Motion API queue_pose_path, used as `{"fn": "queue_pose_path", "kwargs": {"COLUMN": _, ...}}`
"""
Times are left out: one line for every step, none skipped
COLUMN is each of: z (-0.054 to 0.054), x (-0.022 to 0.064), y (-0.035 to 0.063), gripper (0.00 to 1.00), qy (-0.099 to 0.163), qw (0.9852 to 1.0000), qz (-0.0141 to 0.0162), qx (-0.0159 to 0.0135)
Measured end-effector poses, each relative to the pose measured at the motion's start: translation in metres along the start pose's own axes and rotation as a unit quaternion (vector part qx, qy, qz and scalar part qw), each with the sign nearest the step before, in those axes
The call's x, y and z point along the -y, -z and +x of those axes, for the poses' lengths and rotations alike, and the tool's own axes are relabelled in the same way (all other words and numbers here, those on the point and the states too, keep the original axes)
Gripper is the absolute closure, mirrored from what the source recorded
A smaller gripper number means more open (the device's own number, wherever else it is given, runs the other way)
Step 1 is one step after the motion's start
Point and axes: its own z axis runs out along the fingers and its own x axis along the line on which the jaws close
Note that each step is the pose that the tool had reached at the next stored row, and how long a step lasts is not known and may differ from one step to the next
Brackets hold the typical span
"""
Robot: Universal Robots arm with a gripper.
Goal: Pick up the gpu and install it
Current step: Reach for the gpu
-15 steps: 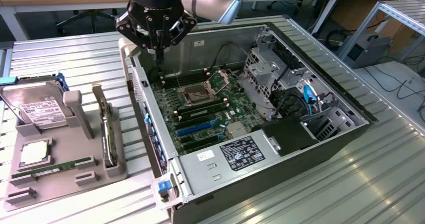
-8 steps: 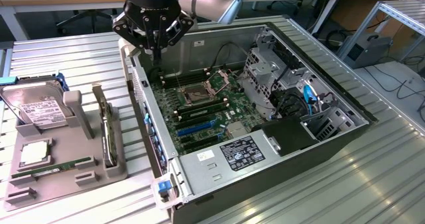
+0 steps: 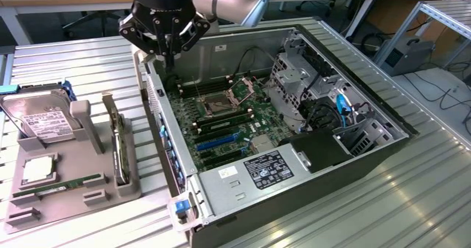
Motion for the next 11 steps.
{"fn": "queue_pose_path", "kwargs": {"z": 0.0011, "x": 0.0001, "y": 0.0000, "gripper": 0.89, "qy": 0.000, "qw": 1.0000, "qz": 0.0000, "qx": 0.0000}}
{"fn": "queue_pose_path", "kwargs": {"z": 0.0021, "x": 0.0002, "y": 0.0000, "gripper": 0.89, "qy": 0.000, "qw": 1.0000, "qz": -0.0001, "qx": 0.0000}}
{"fn": "queue_pose_path", "kwargs": {"z": 0.0028, "x": 0.0002, "y": 0.0000, "gripper": 0.89, "qy": 0.000, "qw": 1.0000, "qz": 0.0000, "qx": 0.0000}}
{"fn": "queue_pose_path", "kwargs": {"z": 0.0036, "x": 0.0003, "y": 0.0001, "gripper": 0.89, "qy": 0.000, "qw": 1.0000, "qz": 0.0000, "qx": 0.0000}}
{"fn": "queue_pose_path", "kwargs": {"z": 0.0042, "x": 0.0003, "y": 0.0001, "gripper": 0.89, "qy": 0.000, "qw": 1.0000, "qz": -0.0001, "qx": 0.0000}}
{"fn": "queue_pose_path", "kwargs": {"z": 0.0049, "x": 0.0004, "y": 0.0001, "gripper": 0.89, "qy": 0.000, "qw": 1.0000, "qz": 0.0000, "qx": 0.0000}}
{"fn": "queue_pose_path", "kwargs": {"z": 0.0056, "x": 0.0004, "y": 0.0001, "gripper": 0.89, "qy": 0.000, "qw": 1.0000, "qz": 0.0000, "qx": 0.0000}}
{"fn": "queue_pose_path", "kwargs": {"z": 0.0063, "x": 0.0005, "y": 0.0002, "gripper": 0.89, "qy": 0.000, "qw": 1.0000, "qz": 0.0000, "qx": 0.0000}}
{"fn": "queue_pose_path", "kwargs": {"z": 0.0070, "x": 0.0005, "y": 0.0002, "gripper": 0.89, "qy": 0.000, "qw": 1.0000, "qz": 0.0000, "qx": 0.0000}}
{"fn": "queue_pose_path", "kwargs": {"z": 0.0076, "x": 0.0006, "y": 0.0002, "gripper": 0.89, "qy": 0.000, "qw": 1.0000, "qz": 0.0000, "qx": 0.0000}}
{"fn": "queue_pose_path", "kwargs": {"z": 0.0082, "x": 0.0006, "y": 0.0002, "gripper": 0.89, "qy": 0.000, "qw": 1.0000, "qz": 0.0000, "qx": 0.0000}}
